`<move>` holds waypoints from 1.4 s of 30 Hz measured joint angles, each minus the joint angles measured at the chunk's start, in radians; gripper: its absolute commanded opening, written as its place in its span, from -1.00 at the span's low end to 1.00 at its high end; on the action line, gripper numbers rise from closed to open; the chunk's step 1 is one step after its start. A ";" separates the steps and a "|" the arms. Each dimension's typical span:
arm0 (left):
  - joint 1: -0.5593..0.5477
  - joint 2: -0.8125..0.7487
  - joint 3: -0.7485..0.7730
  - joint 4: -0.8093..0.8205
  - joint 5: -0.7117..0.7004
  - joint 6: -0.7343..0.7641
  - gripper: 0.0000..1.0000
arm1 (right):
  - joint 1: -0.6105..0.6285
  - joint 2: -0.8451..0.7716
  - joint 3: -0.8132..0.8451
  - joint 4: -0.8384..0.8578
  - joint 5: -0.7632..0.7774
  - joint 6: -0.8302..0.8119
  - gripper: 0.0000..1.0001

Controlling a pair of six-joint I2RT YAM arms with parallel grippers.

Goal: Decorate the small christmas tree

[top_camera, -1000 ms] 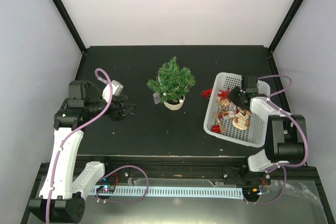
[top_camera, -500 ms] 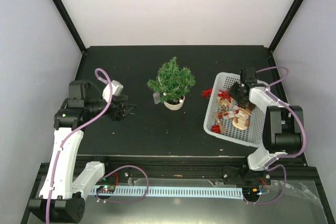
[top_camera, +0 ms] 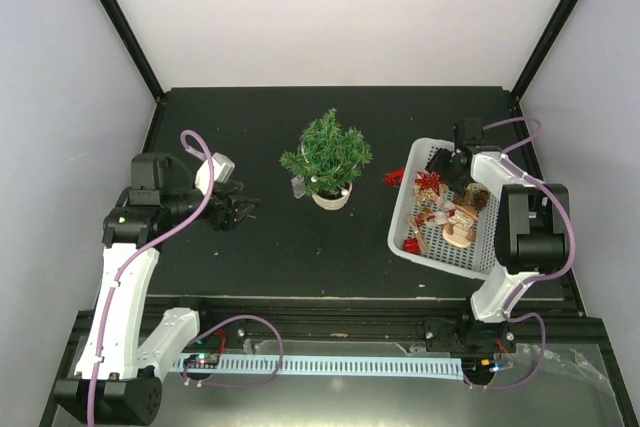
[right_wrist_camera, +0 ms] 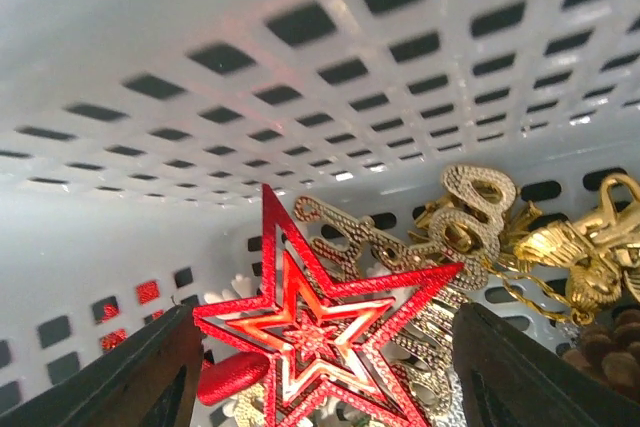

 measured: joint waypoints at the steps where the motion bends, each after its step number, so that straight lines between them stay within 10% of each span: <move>1: 0.000 0.000 0.000 0.000 0.000 0.000 0.44 | 0.000 0.001 0.007 -0.002 -0.001 -0.002 0.40; 42: 0.000 -0.047 -0.009 0.003 0.005 0.000 0.44 | 0.011 0.086 0.069 -0.024 0.053 -0.060 0.31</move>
